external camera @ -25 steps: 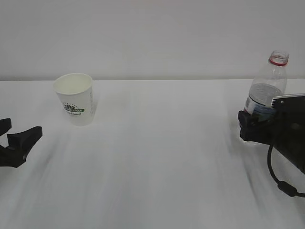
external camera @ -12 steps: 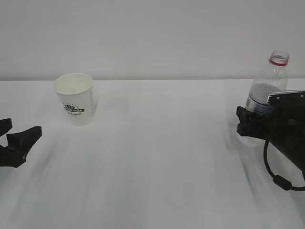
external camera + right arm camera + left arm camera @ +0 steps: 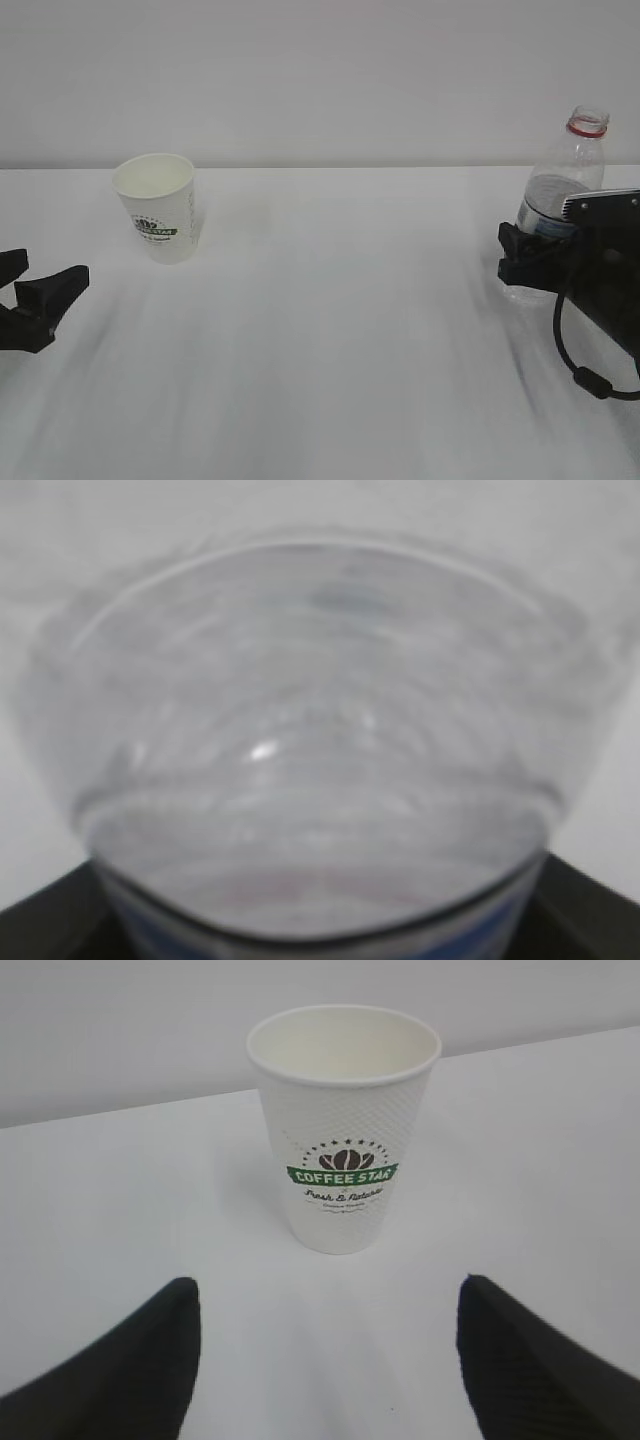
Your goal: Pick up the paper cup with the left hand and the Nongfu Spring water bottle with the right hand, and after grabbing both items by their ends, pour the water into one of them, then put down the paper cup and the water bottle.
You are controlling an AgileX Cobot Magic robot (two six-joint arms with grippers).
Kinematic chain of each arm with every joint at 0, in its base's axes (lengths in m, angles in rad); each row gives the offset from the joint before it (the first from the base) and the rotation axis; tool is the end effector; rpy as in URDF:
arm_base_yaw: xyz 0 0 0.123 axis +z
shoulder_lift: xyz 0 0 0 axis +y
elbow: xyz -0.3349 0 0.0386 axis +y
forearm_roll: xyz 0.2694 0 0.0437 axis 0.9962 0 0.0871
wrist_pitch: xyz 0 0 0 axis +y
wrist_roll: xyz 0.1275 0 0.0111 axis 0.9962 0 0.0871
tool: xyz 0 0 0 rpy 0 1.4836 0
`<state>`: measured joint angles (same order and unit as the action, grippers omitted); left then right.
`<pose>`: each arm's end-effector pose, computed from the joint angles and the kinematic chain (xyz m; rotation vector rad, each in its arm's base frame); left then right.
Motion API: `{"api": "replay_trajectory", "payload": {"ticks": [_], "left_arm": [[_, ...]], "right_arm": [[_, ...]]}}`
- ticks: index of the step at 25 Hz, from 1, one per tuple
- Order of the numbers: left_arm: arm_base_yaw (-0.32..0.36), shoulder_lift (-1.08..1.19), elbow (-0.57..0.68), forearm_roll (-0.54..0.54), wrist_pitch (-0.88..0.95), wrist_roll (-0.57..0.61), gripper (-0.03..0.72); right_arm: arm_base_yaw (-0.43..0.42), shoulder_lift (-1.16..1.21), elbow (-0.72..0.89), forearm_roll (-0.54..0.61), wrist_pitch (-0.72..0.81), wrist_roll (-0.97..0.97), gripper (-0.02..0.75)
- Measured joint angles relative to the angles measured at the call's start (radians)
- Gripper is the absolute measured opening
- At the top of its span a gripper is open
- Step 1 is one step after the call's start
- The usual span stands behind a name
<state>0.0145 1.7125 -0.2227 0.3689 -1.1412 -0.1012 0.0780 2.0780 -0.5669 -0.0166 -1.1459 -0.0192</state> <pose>0.2674 -0.0381 0.1497 0.2713 1.8307 -0.2593 0.3778 0.0315 0.0955 -0.1067 1.8460 0.0502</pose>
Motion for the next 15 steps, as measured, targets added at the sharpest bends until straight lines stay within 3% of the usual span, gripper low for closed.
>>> {"api": "replay_trajectory", "payload": {"ticks": [15], "left_arm": [[0.0, 0.0, 0.0, 0.0, 0.0, 0.0, 0.576]], "right_arm": [[0.0, -0.059, 0.011, -0.015, 0.044, 0.0, 0.492]]}}
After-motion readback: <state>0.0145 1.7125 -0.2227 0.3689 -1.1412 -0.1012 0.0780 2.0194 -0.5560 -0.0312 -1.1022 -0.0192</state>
